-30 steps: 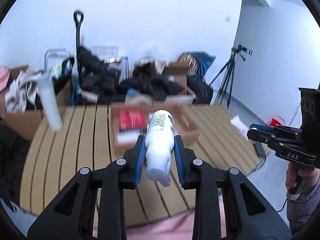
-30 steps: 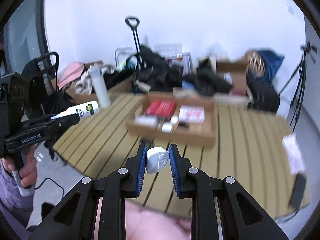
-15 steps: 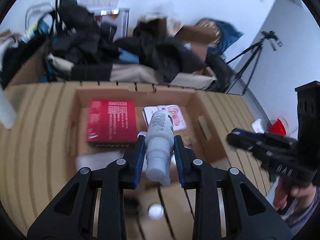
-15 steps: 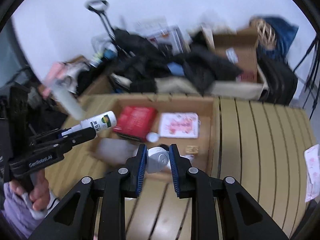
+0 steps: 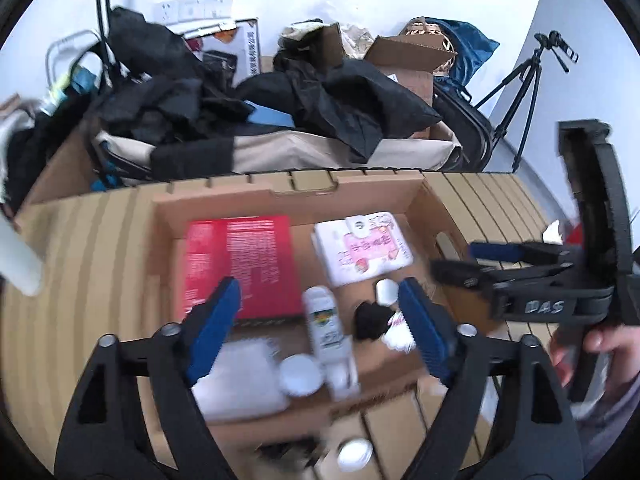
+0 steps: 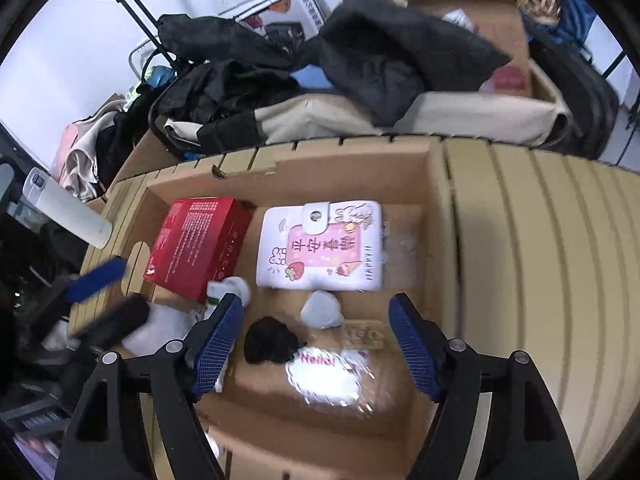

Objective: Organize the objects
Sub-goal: 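Withdraw the left gripper from the tray toward the lap, then grasp the white round lid with the right gripper while the left reaches the black cable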

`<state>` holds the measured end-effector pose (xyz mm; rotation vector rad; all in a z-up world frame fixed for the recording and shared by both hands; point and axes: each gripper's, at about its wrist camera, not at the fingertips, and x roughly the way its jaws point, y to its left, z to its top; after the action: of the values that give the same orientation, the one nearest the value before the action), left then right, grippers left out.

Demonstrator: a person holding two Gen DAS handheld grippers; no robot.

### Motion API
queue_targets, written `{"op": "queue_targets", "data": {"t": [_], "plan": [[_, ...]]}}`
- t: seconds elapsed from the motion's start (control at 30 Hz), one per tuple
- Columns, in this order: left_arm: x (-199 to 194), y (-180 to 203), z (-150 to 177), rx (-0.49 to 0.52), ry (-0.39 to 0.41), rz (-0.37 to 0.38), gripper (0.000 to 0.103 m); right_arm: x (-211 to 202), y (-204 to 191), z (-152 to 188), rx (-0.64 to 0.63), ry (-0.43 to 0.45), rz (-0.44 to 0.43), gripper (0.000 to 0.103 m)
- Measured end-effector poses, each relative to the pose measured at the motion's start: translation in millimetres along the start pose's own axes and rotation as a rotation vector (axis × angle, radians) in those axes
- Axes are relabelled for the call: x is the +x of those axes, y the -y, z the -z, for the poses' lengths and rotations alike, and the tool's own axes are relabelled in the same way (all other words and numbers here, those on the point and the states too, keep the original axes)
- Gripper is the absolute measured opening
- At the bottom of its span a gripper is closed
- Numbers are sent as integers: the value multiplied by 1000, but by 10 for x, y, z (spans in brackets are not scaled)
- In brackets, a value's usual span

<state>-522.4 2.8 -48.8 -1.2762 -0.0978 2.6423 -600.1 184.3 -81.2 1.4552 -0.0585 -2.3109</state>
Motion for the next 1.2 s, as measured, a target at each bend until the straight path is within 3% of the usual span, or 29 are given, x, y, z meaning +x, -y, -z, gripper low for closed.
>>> {"op": "queue_targets", "data": {"t": [0.1,0.2,0.43,0.63,0.73,0.8,0.87,0.93,1.03,1.2], "plan": [[-453,-11,-26,41,7,-66,93,-439,-129,75,-78,33,94,79],[-967,18,30,89,29,-96,95,-959,-245,196,-133,77,164,79],[-2028,165,472,140,125,-127,102,-1922,-460,714,-118,172,136,79],[-2721,300,1266,166,213,-147,103,-2460,-849,1584,-177,268,97,79],[-2915,269,1814,117,239,-123,103,-2604,-1019,2184,-198,308,68,80],[-2936,244,2126,84,223,-158,103,-2630,-1085,2592,-191,330,63,81],[-2882,252,2455,74,156,-203,103,-2591,-1154,2943,-187,329,75,81],[-2848,240,2734,49,107,-161,103,-2498,-1194,3305,-150,308,63,81],[-2822,233,2924,3,59,-109,103,-2366,-1256,3614,-118,267,-17,81],[-2785,288,2907,20,76,-134,103,-2255,-1411,3645,-174,259,34,81]]}}
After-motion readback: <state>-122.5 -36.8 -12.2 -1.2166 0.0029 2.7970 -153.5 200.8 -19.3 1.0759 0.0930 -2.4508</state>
